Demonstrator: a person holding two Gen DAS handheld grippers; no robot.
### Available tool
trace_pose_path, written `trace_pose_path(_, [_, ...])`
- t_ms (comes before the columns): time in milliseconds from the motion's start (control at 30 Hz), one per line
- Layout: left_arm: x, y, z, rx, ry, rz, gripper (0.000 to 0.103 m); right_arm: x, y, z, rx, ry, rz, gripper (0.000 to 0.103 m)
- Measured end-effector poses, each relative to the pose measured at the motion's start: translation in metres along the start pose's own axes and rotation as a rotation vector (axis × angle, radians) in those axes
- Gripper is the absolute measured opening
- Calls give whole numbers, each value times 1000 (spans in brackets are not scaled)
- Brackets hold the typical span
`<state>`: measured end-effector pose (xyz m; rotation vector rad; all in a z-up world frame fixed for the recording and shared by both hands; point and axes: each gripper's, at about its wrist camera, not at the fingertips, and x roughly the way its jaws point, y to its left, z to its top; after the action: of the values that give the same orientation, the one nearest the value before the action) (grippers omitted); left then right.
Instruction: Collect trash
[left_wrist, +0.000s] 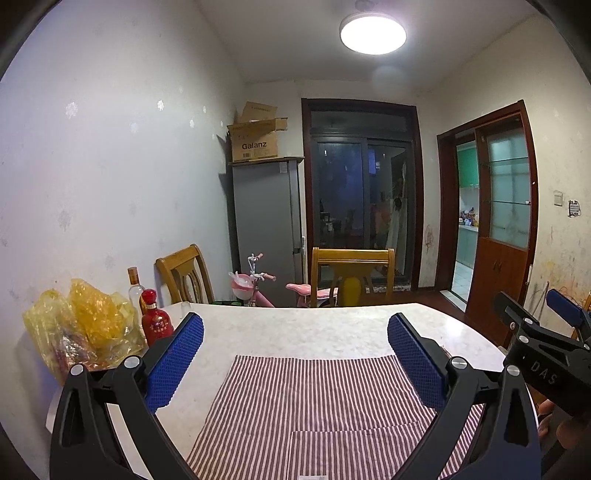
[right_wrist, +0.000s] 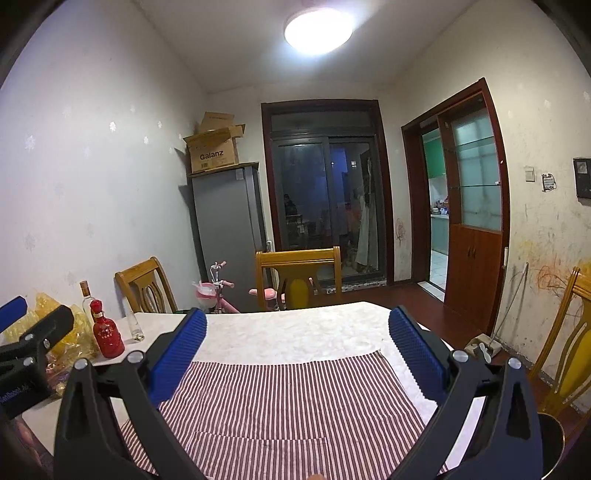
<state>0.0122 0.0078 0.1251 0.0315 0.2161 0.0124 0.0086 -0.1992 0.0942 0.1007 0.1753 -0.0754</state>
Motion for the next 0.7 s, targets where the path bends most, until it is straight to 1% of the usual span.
trace_pose_path(700, [-2,-1,2,-9,-6,0,97,-1,1,0,2,-1,2,99])
